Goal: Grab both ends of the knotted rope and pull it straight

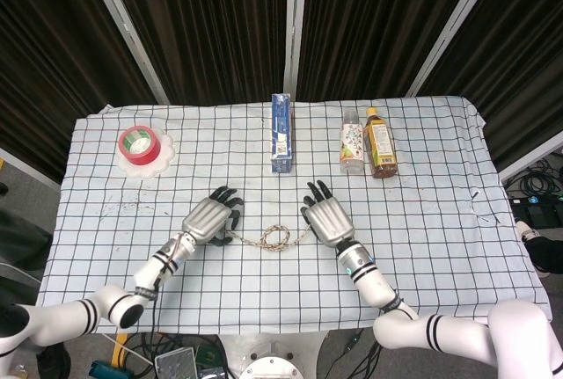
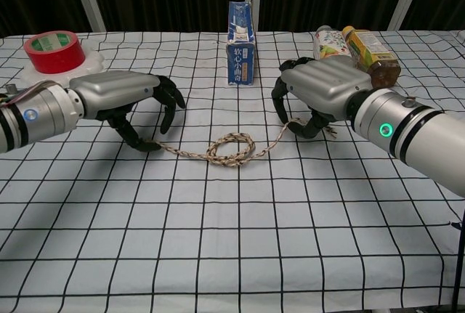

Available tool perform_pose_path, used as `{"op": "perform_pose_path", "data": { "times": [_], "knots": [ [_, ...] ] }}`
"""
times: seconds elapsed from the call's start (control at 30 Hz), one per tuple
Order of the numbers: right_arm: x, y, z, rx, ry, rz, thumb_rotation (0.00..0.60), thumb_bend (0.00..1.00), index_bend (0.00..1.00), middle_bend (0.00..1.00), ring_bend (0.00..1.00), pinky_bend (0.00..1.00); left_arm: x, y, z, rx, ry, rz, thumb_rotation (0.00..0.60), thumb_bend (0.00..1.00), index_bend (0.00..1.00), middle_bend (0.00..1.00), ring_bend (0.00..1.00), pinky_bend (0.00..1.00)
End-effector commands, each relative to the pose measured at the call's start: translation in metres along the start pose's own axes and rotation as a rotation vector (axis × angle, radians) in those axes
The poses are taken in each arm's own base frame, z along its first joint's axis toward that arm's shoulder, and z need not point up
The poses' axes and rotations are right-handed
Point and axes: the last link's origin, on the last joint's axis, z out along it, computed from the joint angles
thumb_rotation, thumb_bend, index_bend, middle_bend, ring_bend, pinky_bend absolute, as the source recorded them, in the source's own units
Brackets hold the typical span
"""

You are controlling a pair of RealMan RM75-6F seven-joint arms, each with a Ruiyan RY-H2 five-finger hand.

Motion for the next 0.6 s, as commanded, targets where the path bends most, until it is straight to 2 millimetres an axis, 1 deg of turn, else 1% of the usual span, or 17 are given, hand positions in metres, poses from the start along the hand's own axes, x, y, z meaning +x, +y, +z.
{"op": "perform_pose_path", "data": {
  "times": [0.03,0.23,0.47,0.6],
  "knots": [
    [-0.0002,-0.0003,0.0002,0.001,0.000,-0.002,0.600,0.44,0.71,0.28,0.04,0.05,-0.0014,-0.0004,0.0008,0.004,-0.013,0.002,0.600,0.27,0.54,0.19,0.06,0.00],
    [-0.0015,-0.0008,0.0002,0.001,-0.006,0.001,0.600,0.44,0.71,0.27,0.04,0.04,-0.0042,-0.0025,0.0006,0.010,-0.038,0.013,0.600,0.30,0.53,0.19,0.06,0.00],
    [-0.0030,-0.0004,0.0004,0.001,-0.012,0.003,0.600,0.44,0.71,0.27,0.04,0.04,-0.0048,-0.0025,0.0018,0.013,-0.048,0.016,0.600,0.31,0.49,0.17,0.04,0.00],
    [-0.0026,0.0003,0.0004,0.000,-0.009,0.005,0.600,0.44,0.71,0.27,0.04,0.04,-0.0068,-0.0034,0.0018,0.015,-0.062,0.029,0.600,0.31,0.49,0.17,0.04,0.00]
  ]
}}
